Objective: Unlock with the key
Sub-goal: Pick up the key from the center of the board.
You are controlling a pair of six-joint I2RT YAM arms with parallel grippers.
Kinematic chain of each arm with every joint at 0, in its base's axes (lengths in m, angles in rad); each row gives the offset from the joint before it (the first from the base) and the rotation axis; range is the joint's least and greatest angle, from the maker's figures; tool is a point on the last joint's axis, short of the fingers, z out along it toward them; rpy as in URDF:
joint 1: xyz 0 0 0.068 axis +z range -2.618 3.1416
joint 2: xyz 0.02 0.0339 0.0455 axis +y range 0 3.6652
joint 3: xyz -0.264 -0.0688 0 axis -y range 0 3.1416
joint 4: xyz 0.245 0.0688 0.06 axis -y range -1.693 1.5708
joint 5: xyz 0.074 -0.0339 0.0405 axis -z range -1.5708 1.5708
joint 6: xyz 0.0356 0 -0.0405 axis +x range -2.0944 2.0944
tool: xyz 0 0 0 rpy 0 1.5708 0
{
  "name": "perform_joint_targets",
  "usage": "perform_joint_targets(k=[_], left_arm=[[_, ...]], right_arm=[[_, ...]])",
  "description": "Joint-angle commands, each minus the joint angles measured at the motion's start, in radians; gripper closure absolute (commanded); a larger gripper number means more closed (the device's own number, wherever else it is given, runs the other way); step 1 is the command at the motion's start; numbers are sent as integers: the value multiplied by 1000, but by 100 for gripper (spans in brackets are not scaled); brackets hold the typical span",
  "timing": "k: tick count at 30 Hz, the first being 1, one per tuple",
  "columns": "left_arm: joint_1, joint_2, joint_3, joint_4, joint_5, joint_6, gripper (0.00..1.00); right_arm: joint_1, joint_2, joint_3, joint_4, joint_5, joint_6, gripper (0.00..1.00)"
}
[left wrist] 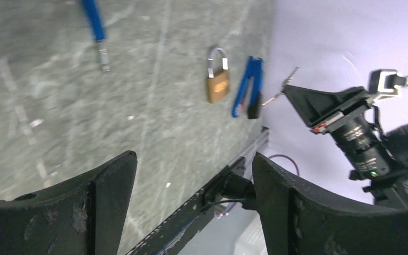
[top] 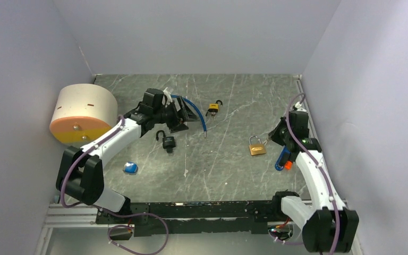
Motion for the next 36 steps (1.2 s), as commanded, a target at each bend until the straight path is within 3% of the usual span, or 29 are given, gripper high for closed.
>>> perform_joint_targets(k=[1,10,18,26,30,36], left_arm=[[-62,20,34,231,130,-70,18],[-188,239,114,509,255,-217,17],[-229,328,134,699,320,-283,19],[-294,319,243,332,171,-153,26],[-317,338,295,164,104,-126,42],[-327,353,264,208,141,-159,64]], right_arm=[[24,-104,-18,42,-213,21,100],[178,-183,-71,135,-444,-5,100],[306,-152,-73,225,-484,7,100],[357,-99,-28,210,-449,-18,100],[378,-86,-13,215,-429,-6,100],[392,-73,-12,225,-401,21,100]])
